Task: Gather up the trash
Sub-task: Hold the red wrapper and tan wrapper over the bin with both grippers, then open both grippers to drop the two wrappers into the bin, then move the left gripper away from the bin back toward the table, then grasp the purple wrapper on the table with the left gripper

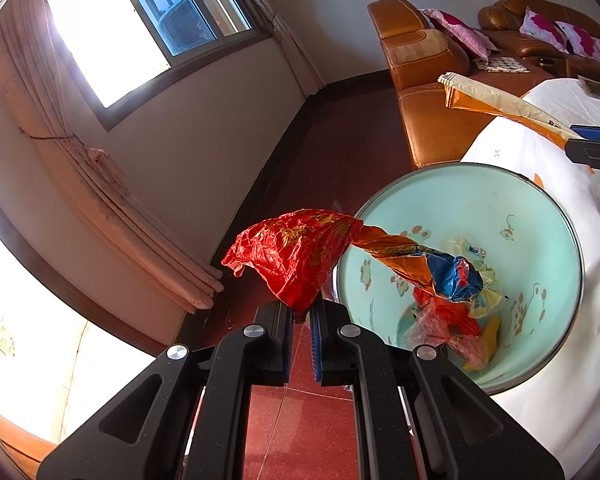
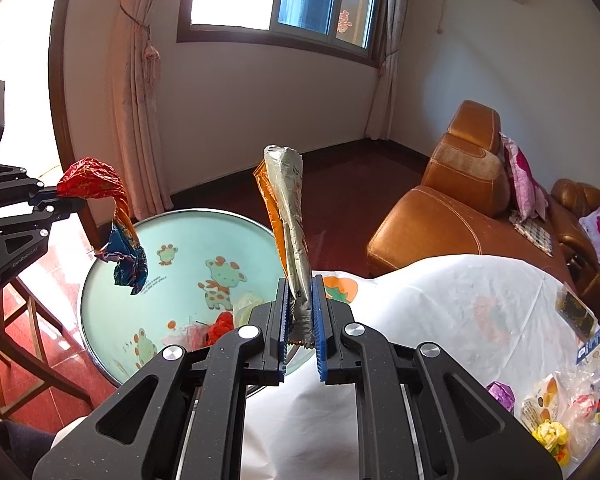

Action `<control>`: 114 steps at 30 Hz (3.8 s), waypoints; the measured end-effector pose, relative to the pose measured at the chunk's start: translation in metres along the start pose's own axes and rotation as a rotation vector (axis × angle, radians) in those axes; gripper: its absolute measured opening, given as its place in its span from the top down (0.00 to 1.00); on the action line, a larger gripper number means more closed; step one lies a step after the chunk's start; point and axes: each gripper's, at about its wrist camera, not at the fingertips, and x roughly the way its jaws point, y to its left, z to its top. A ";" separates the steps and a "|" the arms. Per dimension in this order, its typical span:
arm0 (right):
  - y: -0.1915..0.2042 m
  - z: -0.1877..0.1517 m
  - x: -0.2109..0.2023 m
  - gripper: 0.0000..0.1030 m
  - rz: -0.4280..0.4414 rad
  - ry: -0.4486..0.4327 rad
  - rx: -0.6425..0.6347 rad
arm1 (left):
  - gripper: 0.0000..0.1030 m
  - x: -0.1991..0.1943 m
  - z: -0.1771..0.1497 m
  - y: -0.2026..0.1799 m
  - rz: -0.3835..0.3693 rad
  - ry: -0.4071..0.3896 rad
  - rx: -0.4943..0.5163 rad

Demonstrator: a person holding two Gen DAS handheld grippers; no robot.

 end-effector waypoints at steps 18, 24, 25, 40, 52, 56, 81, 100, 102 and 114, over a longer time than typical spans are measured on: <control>0.006 0.000 0.000 0.88 0.004 -0.004 -0.023 | 0.90 -0.001 0.000 -0.003 -0.009 0.001 0.001; 0.012 0.000 0.001 0.87 0.016 -0.004 -0.051 | 0.90 -0.001 0.000 -0.006 -0.020 0.002 0.005; 0.013 -0.001 0.002 0.86 0.018 -0.004 -0.053 | 0.90 -0.001 0.000 -0.007 -0.022 0.001 0.006; 0.011 -0.002 0.004 0.66 0.040 0.004 -0.035 | 0.53 -0.003 0.000 -0.016 -0.023 -0.019 0.020; 0.009 -0.004 0.004 0.66 0.038 0.004 -0.027 | 0.53 -0.003 -0.001 -0.015 -0.021 -0.018 0.019; 0.009 -0.004 0.004 0.66 0.037 0.003 -0.026 | 0.53 -0.002 0.000 -0.015 -0.020 -0.017 0.020; -0.053 -0.044 -0.068 0.58 -0.104 0.009 0.184 | 0.50 -0.018 0.010 -0.069 -0.122 -0.056 0.109; -0.177 -0.139 -0.112 0.51 -0.412 0.234 0.422 | 0.33 -0.060 0.045 -0.159 -0.239 -0.173 0.222; -0.183 -0.139 -0.115 0.51 -0.396 0.226 0.448 | 0.33 -0.064 0.047 -0.168 -0.255 -0.182 0.230; -0.184 -0.191 -0.192 0.41 -0.431 0.120 0.580 | 0.32 -0.120 0.044 -0.247 -0.459 -0.230 0.315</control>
